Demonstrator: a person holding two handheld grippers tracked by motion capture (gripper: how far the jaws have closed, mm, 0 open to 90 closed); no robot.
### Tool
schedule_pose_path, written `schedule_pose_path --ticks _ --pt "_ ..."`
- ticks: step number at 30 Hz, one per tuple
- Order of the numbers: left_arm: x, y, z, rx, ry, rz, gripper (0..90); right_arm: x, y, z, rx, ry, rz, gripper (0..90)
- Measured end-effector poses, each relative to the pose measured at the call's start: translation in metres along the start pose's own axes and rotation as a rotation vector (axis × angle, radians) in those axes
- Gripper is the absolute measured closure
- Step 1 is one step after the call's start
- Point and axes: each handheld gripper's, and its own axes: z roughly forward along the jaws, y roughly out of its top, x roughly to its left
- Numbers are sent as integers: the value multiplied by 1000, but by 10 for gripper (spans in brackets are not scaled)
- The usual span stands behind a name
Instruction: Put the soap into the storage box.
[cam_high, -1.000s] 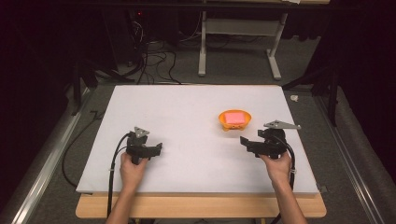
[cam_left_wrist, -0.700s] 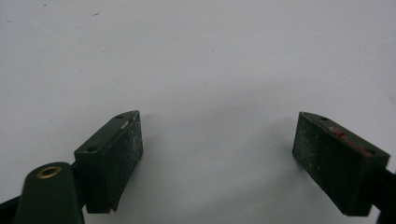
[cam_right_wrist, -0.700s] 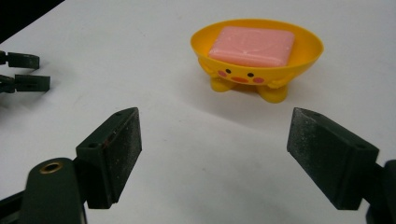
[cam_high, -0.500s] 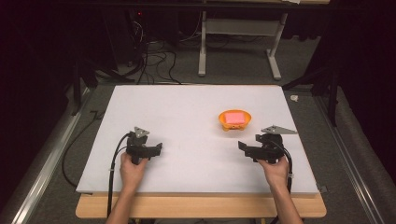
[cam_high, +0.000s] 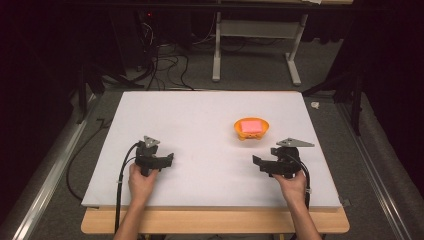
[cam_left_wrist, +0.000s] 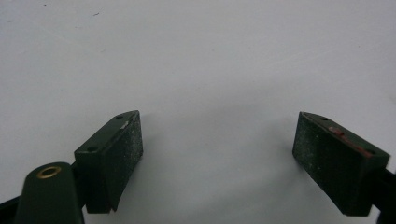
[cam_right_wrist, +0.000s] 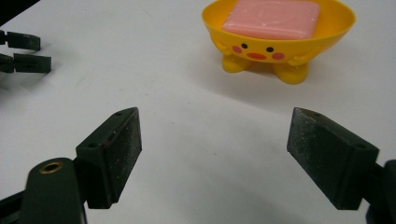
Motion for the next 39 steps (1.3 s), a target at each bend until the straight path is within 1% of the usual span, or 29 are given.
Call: schedule_pose_path --ticks 4,13,19,22,24,26,29,34,39 --pt "0 0 0 0 0 0 166 2 -1 4 5 9 -13 184" --pt "0 0 0 0 0 1 166 6 -6 11 27 18 -22 189" --pt "0 0 0 0 0 1 166 8 -8 16 38 19 -21 199" --pt "0 0 0 0 0 1 166 9 -8 18 41 15 -36 201" --pt "0 0 0 0 0 0 166 10 -8 20 44 22 -35 203" --pt "0 0 0 0 0 0 166 11 -8 22 53 18 -41 204" --pt "0 0 0 0 0 0 166 11 -9 25 56 20 -32 208" --pt "0 0 0 2 0 1 166 12 -9 29 61 16 -44 210" --pt "0 0 0 0 0 1 166 12 -10 32 66 18 -36 214"
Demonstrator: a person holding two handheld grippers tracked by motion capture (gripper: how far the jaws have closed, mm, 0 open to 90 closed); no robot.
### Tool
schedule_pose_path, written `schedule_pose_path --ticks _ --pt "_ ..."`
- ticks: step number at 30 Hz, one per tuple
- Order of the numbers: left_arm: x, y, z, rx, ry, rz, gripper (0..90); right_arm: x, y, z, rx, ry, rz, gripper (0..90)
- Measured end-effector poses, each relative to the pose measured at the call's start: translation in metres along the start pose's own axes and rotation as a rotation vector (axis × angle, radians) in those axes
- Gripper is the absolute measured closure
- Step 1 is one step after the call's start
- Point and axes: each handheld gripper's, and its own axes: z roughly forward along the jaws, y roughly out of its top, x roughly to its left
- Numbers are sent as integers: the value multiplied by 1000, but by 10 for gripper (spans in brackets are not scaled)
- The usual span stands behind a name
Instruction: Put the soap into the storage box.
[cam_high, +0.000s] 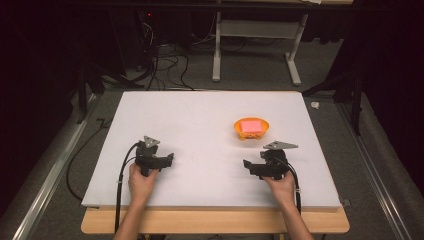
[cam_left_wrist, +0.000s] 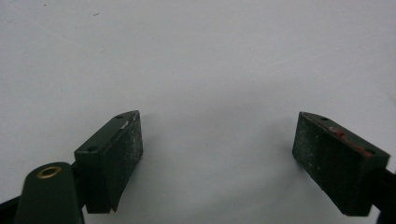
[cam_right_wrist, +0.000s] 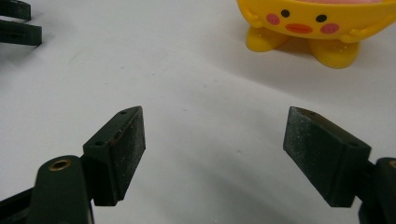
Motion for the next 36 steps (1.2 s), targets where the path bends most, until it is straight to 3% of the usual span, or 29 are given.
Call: schedule_pose_path --ticks 19,36 --pt "0 0 0 1 0 0 167 -1 -4 18 18 -31 -17 229" --pt "0 0 0 2 0 1 166 1 -10 28 35 -100 -67 231"
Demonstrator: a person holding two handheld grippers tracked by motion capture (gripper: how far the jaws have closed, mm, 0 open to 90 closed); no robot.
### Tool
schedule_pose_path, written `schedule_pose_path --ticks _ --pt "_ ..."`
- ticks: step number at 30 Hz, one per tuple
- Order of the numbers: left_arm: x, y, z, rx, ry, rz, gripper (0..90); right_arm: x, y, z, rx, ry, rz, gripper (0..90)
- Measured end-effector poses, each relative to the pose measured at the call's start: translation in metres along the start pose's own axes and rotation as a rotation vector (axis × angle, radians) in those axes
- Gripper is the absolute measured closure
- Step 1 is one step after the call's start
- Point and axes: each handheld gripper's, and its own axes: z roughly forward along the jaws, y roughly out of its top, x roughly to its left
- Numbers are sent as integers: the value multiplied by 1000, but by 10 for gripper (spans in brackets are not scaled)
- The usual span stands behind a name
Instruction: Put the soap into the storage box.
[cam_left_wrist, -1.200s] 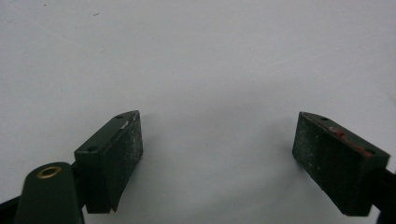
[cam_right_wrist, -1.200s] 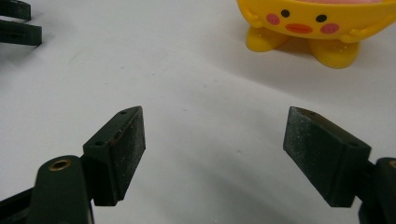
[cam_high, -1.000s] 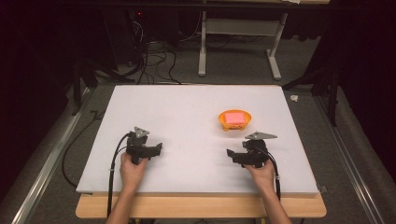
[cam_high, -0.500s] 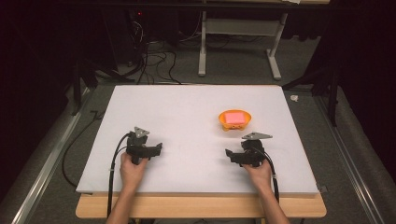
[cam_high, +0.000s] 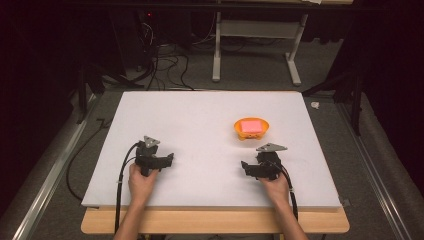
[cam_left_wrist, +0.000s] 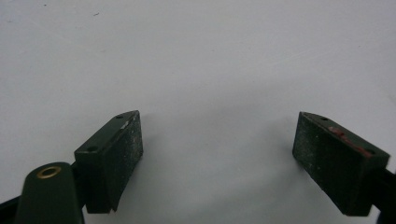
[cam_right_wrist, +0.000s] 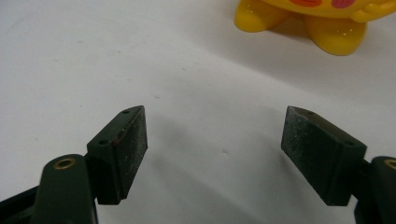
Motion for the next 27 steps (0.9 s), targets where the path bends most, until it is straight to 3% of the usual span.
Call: schedule_pose_path --ticks 15,27 --pt "0 0 0 2 -1 1 166 4 -4 6 10 -52 -41 217" --pt "0 0 0 2 -1 3 167 4 -5 6 4 -50 -40 214"
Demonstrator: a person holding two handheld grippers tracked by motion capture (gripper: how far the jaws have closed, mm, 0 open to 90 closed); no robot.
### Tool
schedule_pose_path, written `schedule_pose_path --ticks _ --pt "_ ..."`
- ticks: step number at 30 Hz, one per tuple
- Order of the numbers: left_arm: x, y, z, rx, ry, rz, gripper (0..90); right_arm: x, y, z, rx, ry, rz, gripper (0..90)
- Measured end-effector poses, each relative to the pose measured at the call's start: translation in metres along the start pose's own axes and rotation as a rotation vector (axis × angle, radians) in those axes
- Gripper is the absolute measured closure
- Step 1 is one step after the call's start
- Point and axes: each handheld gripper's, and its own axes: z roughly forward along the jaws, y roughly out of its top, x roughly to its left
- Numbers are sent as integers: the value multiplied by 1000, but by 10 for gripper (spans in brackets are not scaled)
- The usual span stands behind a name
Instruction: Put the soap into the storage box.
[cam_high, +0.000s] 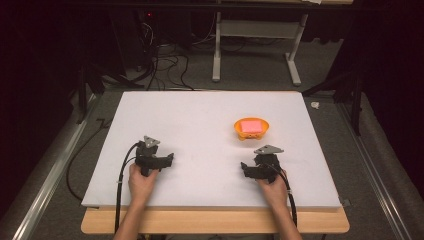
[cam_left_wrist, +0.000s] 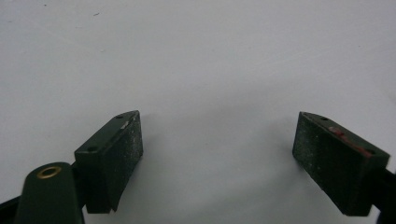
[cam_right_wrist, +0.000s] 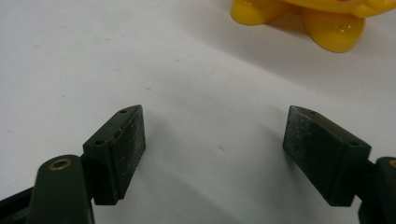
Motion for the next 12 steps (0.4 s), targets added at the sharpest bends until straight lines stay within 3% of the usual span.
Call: schedule_pose_path --ticks 12 --pt "0 0 0 0 0 0 167 0 0 0 1 1 3 214"
